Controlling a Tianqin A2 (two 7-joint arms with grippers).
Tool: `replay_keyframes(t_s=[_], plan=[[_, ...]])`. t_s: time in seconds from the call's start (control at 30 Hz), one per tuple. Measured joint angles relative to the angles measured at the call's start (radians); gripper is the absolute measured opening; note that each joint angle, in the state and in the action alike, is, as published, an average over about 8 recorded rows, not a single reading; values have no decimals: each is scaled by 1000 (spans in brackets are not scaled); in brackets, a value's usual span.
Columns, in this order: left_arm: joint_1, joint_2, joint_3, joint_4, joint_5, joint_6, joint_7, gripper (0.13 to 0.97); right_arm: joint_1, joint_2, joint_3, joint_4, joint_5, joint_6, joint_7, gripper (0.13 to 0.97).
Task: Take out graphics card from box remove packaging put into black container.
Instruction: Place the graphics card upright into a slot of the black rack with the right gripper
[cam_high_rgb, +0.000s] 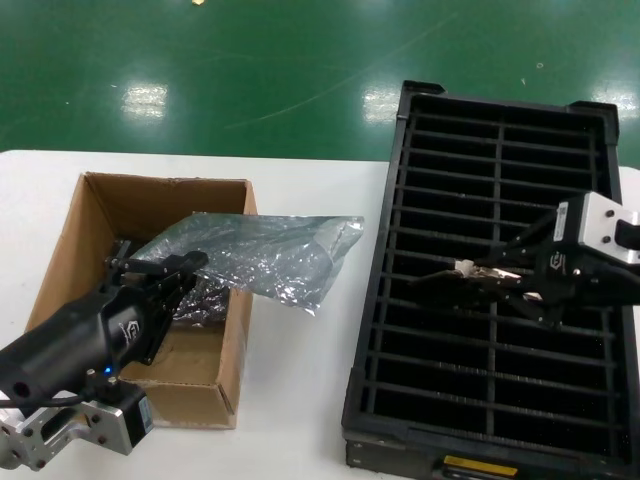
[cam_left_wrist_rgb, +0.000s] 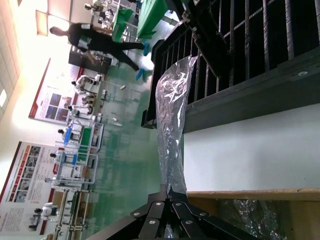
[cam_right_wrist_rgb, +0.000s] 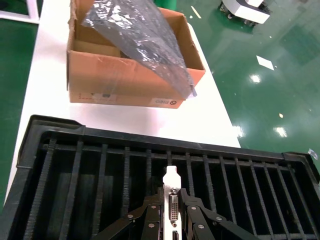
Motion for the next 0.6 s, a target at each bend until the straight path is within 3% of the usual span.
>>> replay_keyframes(t_s=[0.6], plan=[[0,0,0,0,0,0,0,139,93,-40,-53,-145,-9,-3,-116,186]])
